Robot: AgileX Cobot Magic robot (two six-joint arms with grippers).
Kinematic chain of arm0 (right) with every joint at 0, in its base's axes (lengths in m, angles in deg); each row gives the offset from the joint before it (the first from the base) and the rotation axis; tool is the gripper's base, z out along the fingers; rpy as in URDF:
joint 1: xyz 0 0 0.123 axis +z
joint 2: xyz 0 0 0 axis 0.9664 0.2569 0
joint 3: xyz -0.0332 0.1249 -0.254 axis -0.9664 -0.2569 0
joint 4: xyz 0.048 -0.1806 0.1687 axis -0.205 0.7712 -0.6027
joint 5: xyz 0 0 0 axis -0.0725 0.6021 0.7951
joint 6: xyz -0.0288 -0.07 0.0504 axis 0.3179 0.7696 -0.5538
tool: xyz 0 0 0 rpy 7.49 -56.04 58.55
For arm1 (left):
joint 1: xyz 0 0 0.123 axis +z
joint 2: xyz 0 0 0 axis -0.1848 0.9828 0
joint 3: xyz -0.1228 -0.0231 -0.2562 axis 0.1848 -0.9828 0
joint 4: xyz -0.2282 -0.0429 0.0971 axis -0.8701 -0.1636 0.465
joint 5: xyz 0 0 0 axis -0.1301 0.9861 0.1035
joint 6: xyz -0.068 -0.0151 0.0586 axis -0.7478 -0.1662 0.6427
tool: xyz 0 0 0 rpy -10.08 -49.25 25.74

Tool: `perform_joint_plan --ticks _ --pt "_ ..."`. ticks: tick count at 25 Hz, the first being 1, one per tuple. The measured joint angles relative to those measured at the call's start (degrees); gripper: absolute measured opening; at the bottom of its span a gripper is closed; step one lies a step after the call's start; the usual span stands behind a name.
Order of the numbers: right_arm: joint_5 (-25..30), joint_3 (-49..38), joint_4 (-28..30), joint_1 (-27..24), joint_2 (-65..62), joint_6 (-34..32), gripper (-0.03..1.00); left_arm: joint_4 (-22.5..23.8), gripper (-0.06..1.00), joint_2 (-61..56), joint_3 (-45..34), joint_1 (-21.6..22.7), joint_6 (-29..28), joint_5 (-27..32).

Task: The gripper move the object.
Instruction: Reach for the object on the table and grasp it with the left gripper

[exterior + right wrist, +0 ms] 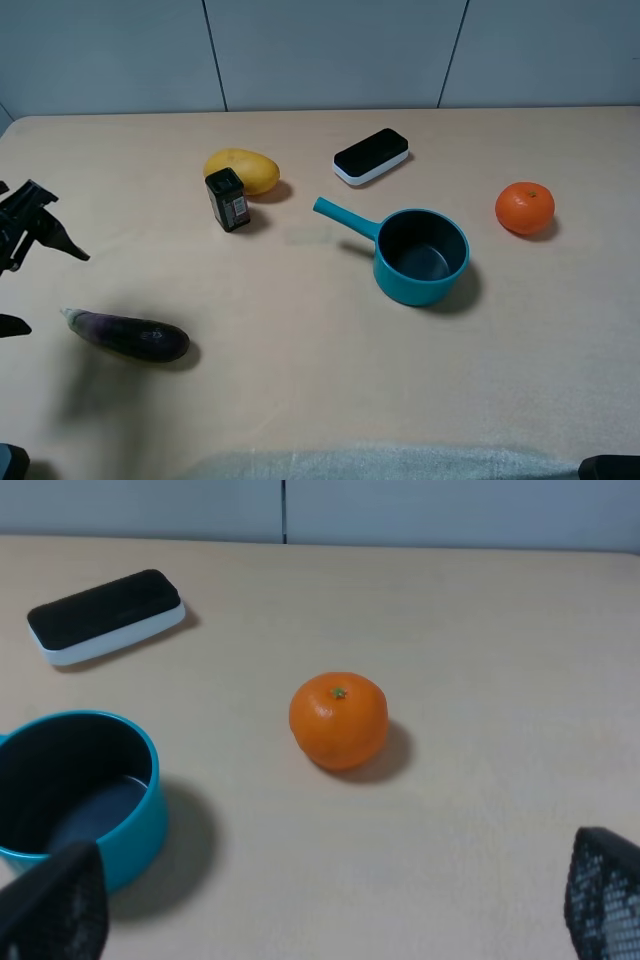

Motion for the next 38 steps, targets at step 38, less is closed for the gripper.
perform_joint_plan --ticks 38 --pt "0.0 0.0 0.0 0.0 0.0 0.0 0.69 -5.1 0.82 15.9 -0.9 0.0 7.5 -10.1"
